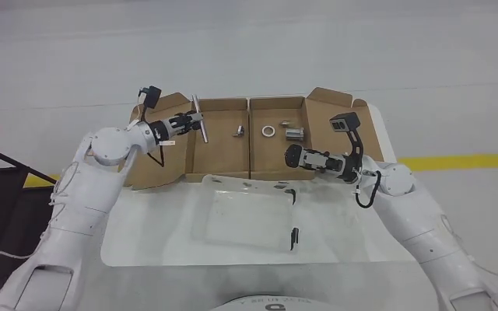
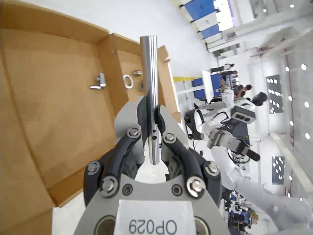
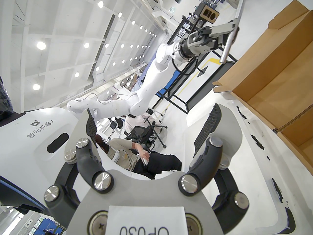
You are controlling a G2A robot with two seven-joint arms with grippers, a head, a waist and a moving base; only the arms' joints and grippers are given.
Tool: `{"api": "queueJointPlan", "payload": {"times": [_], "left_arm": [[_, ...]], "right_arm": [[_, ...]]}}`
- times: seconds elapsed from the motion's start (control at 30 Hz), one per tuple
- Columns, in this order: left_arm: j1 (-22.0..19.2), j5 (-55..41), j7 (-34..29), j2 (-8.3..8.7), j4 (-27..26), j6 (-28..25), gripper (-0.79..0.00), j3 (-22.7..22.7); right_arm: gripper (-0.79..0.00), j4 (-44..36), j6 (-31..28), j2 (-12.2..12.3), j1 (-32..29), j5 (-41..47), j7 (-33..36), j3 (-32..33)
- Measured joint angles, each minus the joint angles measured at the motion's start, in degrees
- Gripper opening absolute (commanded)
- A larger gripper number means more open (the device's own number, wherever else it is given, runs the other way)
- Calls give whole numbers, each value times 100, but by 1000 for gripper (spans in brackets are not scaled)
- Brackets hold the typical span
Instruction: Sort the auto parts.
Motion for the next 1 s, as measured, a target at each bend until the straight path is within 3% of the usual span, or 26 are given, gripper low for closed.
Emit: {"api": "queueJointPlan", "payload": {"times": [0.23, 0.53, 0.77, 1.0], "left_arm": [[-932, 678, 153, -328, 818, 682, -785, 902], [-1774, 1080, 360, -1013, 2022, 998, -785, 2219], [-2165, 1194, 404, -1525, 3155, 1017, -785, 2829], [-2304, 1416, 571, -1894, 3965, 681, -785, 3151]], "right_arm": [[0, 0, 0, 0, 0, 0, 0, 0], [0, 0, 0, 0, 0, 0, 0, 0], [0, 0, 0, 0, 0, 0, 0, 0], [0, 0, 0, 0, 0, 0, 0, 0]]}}
